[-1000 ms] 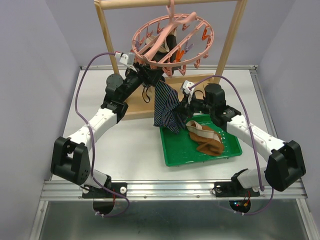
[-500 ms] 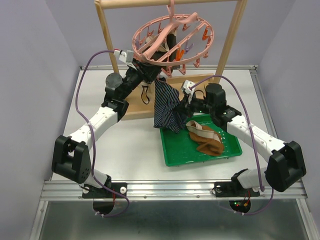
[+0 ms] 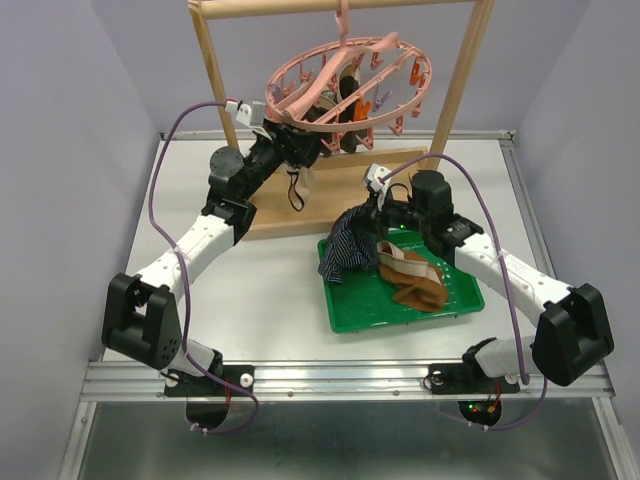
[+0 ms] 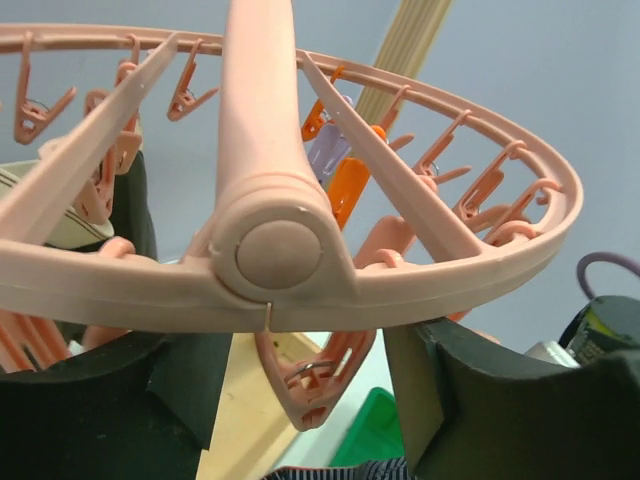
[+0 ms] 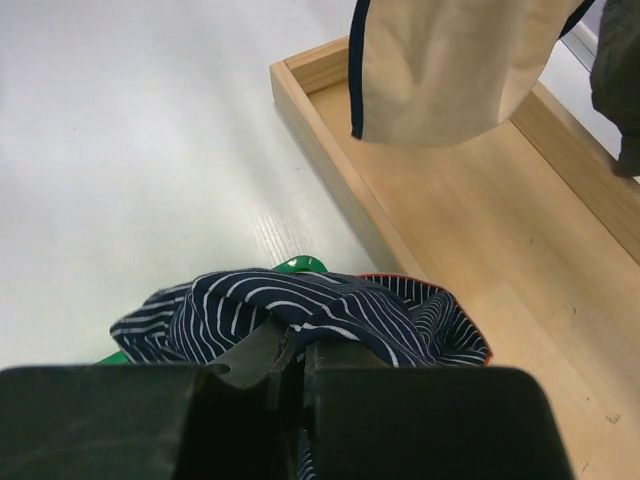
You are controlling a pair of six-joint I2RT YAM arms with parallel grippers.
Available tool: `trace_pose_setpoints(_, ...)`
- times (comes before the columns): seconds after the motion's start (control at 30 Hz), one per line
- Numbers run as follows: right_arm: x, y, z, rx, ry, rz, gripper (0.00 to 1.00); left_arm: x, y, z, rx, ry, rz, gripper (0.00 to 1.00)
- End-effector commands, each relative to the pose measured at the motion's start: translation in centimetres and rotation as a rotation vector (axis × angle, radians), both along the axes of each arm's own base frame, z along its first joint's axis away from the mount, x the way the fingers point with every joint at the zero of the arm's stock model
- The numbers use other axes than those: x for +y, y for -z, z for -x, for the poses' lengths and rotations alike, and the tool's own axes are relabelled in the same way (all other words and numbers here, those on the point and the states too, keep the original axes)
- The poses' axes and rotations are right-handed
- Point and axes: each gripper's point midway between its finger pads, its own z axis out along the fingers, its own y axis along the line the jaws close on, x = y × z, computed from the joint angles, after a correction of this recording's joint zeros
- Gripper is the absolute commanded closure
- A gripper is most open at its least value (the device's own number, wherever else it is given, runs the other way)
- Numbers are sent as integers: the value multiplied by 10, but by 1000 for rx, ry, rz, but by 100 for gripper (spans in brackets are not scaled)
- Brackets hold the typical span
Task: Remove the underwear clipped to the hanger
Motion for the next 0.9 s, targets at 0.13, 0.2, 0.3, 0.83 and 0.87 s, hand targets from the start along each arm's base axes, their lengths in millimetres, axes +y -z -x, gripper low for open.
trace_pose_setpoints(0.13,-3,-25,-6,-83,29,-44,99,16,-18,28,-67,-40,-45,25)
trace_pose_setpoints(0.2,-4,-25,-7,-84,33,-45,99,20,-15,33,-57,-50,-66,24)
trace_pose_setpoints(0.3,-5,-25,-6,-86,36,-43,99,27,-5,40,-39,-71,-103,23)
trace_pose_setpoints(0.83,-24,-32,15,-137,15,1,100,66,29,77,5,-193,-294,21)
trace_pose_setpoints(0.87,-28,-24,20,-113,13,27,100,71,31,78,13,-215,-298,19)
